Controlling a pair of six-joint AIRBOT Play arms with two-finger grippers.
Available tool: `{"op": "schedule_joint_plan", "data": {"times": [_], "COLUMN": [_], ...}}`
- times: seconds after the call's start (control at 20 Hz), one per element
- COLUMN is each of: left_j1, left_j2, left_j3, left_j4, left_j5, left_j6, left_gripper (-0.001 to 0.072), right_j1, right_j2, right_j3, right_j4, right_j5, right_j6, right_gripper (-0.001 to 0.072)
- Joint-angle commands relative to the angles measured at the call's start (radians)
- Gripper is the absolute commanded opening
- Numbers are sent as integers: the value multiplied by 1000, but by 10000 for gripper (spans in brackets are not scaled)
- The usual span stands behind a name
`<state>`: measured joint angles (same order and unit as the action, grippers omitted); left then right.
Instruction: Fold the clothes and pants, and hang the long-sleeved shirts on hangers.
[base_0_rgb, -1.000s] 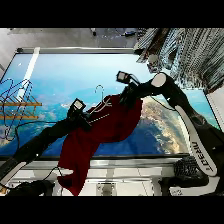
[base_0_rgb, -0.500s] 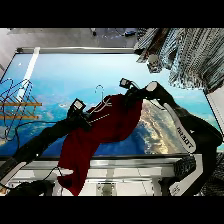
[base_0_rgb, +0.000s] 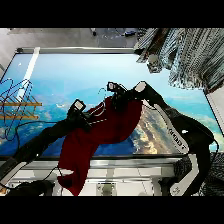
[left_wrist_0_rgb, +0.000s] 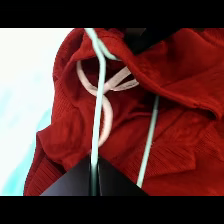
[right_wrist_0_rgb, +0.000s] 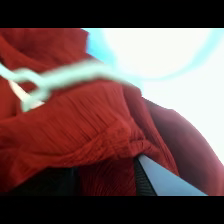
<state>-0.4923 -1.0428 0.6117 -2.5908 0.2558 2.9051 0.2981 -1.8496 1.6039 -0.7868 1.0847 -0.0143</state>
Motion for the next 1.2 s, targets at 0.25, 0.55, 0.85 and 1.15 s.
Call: {"op": "schedule_joint_plan", "data": {"times": [0.25, 0.55, 0.85, 1.15], "left_j1": [0, 0, 0, 0], "left_j2": [0, 0, 0, 0], "left_j3": [1, 1, 1, 1], "left_j4": [-2, -2, -2, -2], "left_j5": [-6, -6, -6, -5], "left_j6": [-2, -2, -2, -2], "left_gripper": [21, 21, 21, 21], "right_j1": [-55, -55, -32, -6], "right_j2": [17, 14, -30, -50], "right_j3": [117, 117, 113, 111], "right_j4": [26, 1, -3, 33], "right_j5": [364, 427, 195, -24], "right_j6": [68, 84, 109, 204], "right_gripper": [423, 372, 351, 351]}}
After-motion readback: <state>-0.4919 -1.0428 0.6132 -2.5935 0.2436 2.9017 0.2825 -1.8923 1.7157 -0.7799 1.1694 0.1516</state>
